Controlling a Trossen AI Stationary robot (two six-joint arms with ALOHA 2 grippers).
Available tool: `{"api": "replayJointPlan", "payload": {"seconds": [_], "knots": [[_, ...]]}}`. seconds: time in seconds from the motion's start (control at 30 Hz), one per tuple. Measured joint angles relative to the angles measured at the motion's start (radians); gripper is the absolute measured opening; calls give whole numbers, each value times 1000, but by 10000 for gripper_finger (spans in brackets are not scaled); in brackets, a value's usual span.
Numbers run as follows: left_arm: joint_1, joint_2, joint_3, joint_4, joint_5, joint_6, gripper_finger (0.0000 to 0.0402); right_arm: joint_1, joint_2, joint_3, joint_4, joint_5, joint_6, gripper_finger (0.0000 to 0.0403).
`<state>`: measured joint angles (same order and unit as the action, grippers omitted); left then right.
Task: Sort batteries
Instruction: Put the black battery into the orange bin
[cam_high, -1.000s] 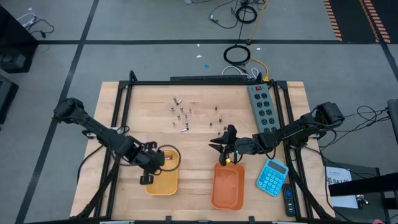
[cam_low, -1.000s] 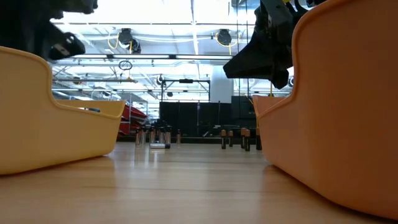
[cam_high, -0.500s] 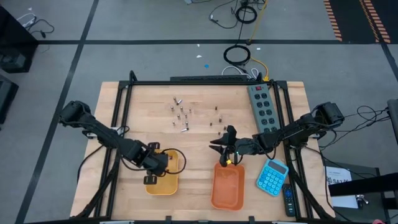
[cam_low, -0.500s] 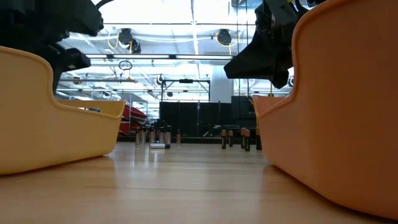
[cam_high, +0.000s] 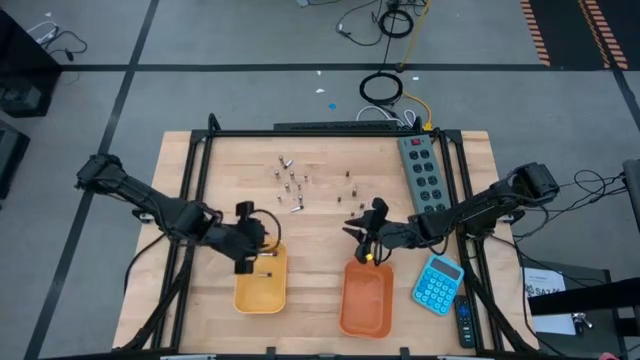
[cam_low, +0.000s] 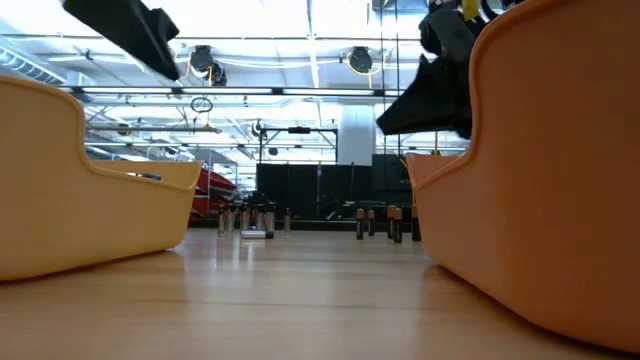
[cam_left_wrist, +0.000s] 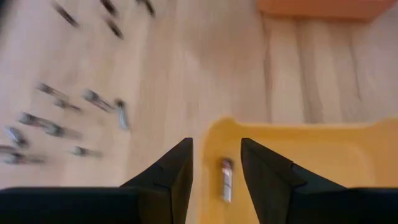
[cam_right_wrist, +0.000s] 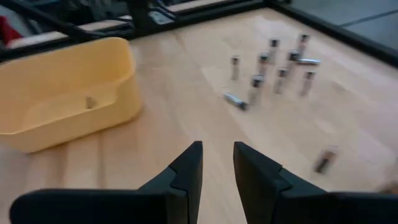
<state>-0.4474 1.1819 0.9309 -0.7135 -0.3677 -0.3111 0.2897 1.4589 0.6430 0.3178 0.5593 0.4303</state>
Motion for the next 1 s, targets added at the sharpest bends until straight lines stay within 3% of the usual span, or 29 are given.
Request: {"api": "replayJointPlan", "payload": {"seconds": [0.1,0.23,0.53,0.73,1.0], "knots": [[23,-36,-62,133,-18,86,143,16,-47,0,-79,65,15,82],[63,-67,-161,338,-21,202,143,19,-81,0,-148,75,63,87],[165,-87,-297,755,5,424,144,-9,-68,0,-377,71,206,160],[283,-104,-334,921,202,497,144,-9,-67,0,-530,73,299,178],[379,-104,-379,1025,322,493,144,-22,-26,0,-535,105,211,168]]}}
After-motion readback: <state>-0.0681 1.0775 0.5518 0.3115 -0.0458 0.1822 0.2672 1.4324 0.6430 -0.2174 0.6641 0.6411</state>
